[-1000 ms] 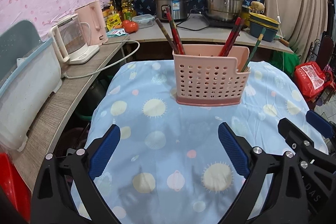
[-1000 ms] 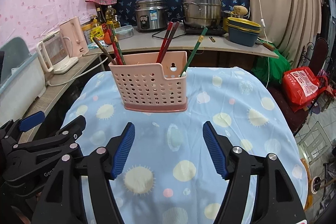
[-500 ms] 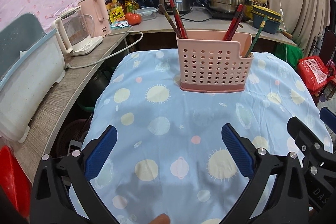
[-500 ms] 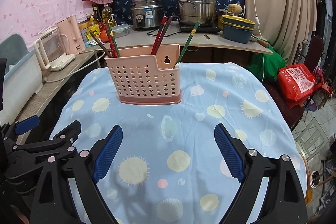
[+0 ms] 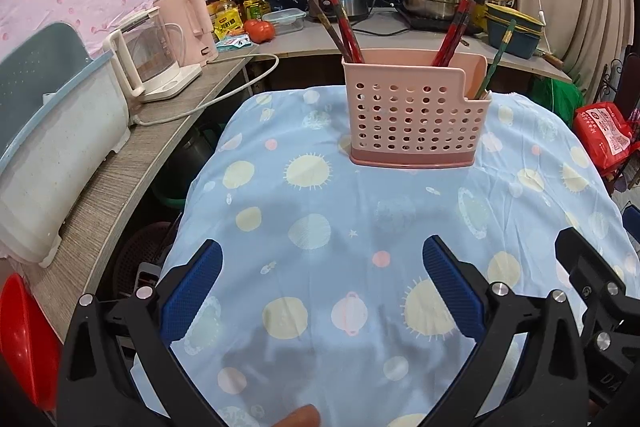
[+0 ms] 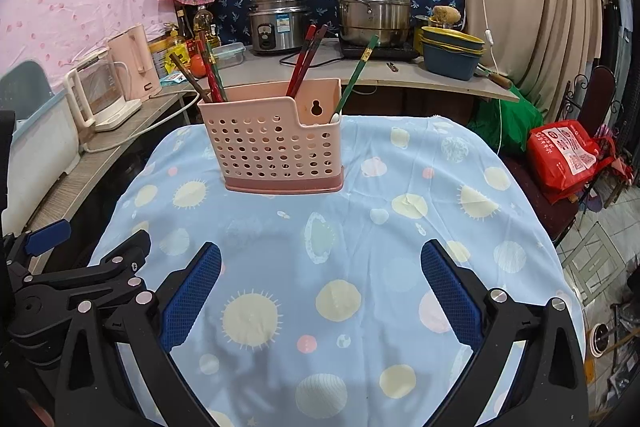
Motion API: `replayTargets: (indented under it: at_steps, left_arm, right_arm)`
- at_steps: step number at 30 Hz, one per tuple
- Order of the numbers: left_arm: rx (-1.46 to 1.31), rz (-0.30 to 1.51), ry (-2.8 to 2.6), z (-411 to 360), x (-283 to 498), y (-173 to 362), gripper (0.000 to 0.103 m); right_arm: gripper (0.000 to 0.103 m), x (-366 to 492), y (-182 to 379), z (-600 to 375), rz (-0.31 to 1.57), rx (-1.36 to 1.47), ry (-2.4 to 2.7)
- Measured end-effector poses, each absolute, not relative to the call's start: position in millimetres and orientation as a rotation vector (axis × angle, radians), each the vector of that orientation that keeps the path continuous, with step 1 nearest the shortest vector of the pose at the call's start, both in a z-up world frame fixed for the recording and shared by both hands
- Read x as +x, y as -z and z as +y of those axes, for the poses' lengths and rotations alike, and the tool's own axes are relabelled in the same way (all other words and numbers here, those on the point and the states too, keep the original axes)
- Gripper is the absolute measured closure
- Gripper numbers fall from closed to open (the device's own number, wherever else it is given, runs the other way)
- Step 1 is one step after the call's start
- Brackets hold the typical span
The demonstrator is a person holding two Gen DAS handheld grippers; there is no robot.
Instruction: Organize utensils
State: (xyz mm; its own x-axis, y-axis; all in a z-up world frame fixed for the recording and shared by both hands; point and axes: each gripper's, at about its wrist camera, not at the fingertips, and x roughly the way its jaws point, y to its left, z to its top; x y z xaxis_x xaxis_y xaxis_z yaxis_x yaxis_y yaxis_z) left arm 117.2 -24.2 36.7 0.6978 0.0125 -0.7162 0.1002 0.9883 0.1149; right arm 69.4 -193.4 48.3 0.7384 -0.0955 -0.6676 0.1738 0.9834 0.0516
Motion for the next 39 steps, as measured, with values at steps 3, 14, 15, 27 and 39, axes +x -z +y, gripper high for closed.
replayTargets:
  at_steps: [3, 14, 15, 27, 39]
  left_arm:
    - [0.149, 0.806, 0.046, -24.8, 118.6, -35.1, 0.007]
    - [0.147, 0.819, 0.038, -22.8, 121.0, -31.8, 0.007]
    - [0.145, 0.821, 0.038, -22.3, 121.5, -31.7, 0.007]
    - [0.153, 0.789, 0.009, -21.5, 118.4, -35.3, 0.007]
    - [0.154, 0.78, -0.001, -20.5, 115.4, -36.6, 0.007]
  right_arm:
    - [0.007, 69.7, -47.2, -193.6, 0.731, 0.116, 0.148]
    - [0.007, 71.2, -43.2, -192.2, 0.744, 0.113, 0.143]
    - [0.007, 71.2, -43.1, -191.9, 0.744, 0.114, 0.143]
    - [0.006, 72.0, -43.1, -190.6, 0.739, 0.112, 0.14]
    - [0.006, 71.0, -43.7, -190.2, 0.738, 0.11, 0.14]
